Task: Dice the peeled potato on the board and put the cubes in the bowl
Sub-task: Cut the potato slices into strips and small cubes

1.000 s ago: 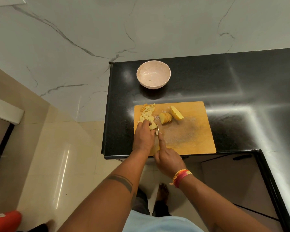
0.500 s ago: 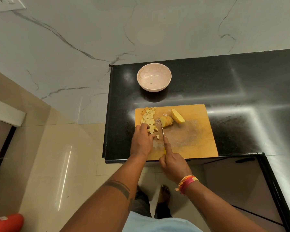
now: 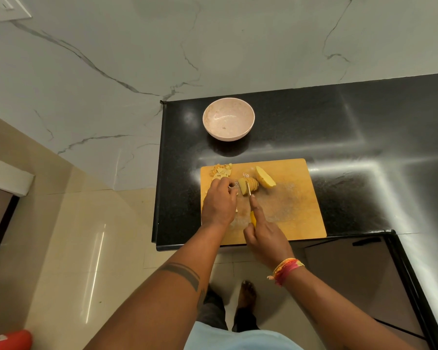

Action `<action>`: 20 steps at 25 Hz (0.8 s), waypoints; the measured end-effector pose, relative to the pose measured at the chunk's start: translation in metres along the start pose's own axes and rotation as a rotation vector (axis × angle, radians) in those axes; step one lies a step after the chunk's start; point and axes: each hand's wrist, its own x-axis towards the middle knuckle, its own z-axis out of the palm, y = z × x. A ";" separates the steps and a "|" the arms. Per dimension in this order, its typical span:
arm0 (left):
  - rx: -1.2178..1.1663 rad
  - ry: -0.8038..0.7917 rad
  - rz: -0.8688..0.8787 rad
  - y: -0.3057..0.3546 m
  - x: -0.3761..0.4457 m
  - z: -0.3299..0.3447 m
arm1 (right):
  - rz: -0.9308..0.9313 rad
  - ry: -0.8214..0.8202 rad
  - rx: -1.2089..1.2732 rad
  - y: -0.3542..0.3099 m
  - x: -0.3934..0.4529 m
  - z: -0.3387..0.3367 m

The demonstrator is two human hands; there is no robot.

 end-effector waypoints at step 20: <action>-0.055 -0.157 0.093 0.000 0.024 0.010 | -0.025 -0.028 -0.024 -0.001 0.009 -0.009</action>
